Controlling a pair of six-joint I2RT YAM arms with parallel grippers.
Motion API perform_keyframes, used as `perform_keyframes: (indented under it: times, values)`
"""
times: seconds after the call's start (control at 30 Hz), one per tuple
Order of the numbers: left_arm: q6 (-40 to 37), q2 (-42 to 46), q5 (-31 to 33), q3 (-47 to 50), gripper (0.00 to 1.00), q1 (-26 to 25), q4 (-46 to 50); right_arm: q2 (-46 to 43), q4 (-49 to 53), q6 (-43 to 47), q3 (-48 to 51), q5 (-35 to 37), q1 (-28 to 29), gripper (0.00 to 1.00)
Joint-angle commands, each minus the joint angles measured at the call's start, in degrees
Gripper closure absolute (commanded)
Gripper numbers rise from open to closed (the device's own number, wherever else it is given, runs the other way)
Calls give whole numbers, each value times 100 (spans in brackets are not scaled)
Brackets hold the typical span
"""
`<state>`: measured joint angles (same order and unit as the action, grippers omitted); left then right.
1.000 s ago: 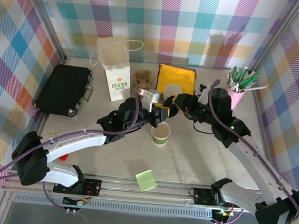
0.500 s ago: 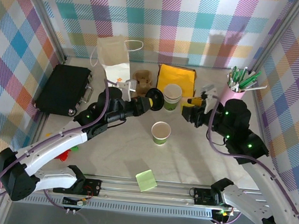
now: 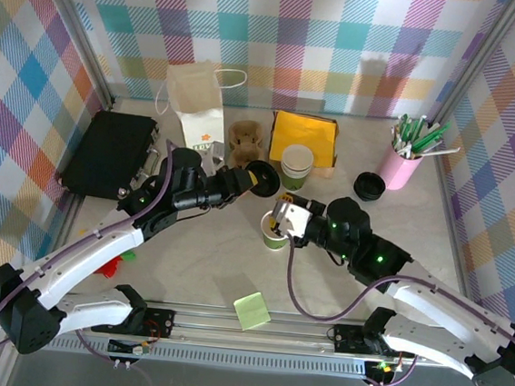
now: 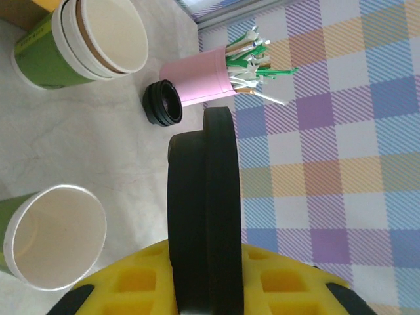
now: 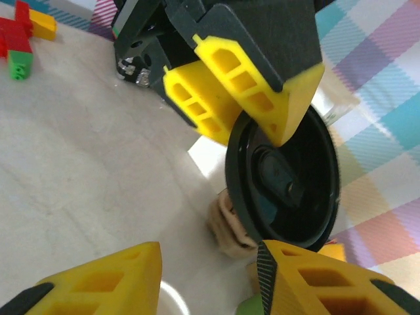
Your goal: Pack the takeout coffee
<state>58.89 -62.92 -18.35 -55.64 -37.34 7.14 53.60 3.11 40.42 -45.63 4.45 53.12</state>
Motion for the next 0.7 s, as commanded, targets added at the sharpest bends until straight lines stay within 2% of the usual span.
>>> perform_keyframes:
  times: [0.0, 0.1, 0.3, 0.67]
  values:
    - [495, 170, -134, 167, 89, 25, -205, 135, -999, 582, 58, 441, 129, 57]
    - [597, 217, -112, 226, 89, 25, -219, 284, -1163, 663, 66, 743, 245, 57]
    - [792, 264, -143, 333, 89, 19, -378, 457, -1271, 765, 41, 880, 292, 59]
    - [878, 302, -129, 378, 89, 17, -458, 631, -1196, 853, 64, 809, 295, 60]
